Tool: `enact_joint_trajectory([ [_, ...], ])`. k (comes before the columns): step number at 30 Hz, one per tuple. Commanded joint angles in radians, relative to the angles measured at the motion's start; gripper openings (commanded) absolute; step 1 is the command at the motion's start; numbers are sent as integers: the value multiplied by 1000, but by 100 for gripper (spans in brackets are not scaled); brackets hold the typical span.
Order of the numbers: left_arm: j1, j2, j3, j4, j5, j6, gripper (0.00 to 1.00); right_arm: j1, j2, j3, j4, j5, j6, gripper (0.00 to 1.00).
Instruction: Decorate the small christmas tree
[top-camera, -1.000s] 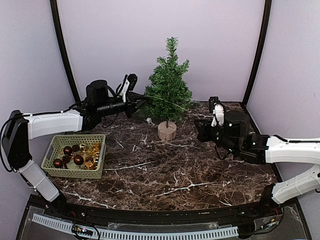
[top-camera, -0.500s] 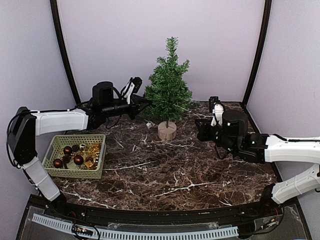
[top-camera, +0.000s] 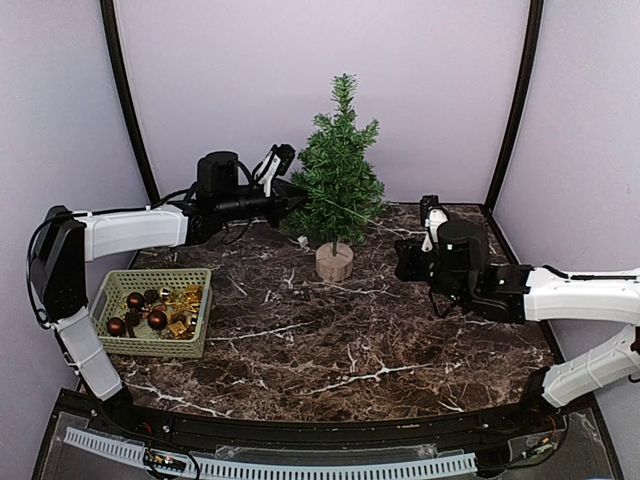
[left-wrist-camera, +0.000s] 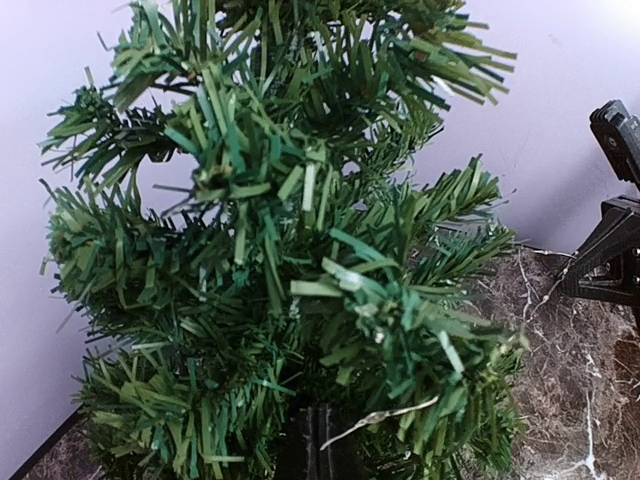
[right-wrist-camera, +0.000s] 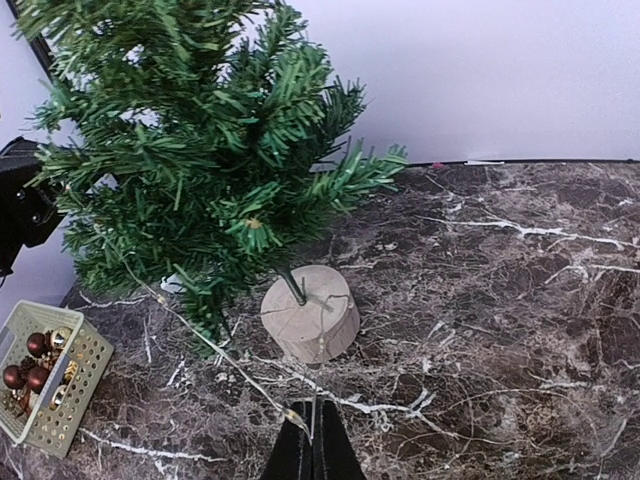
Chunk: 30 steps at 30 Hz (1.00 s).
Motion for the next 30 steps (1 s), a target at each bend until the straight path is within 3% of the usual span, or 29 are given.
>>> enact_joint_trajectory([
  [1, 5, 26, 63, -74, 16, 26, 0, -42, 18, 18, 1, 4, 48, 0],
  [5, 5, 41, 74, -88, 18, 30, 1, -82, 39, 13, 25, -38, 69, 0],
  [12, 5, 31, 79, -111, 1, 36, 14, -130, 76, 36, 49, -79, 66, 0],
  [23, 5, -140, -39, -77, -70, 0, 42, -193, 55, 55, 34, -104, 34, 0],
  [30, 4, -268, -184, -19, -83, -154, 63, -216, 13, 46, 28, -97, 27, 0],
])
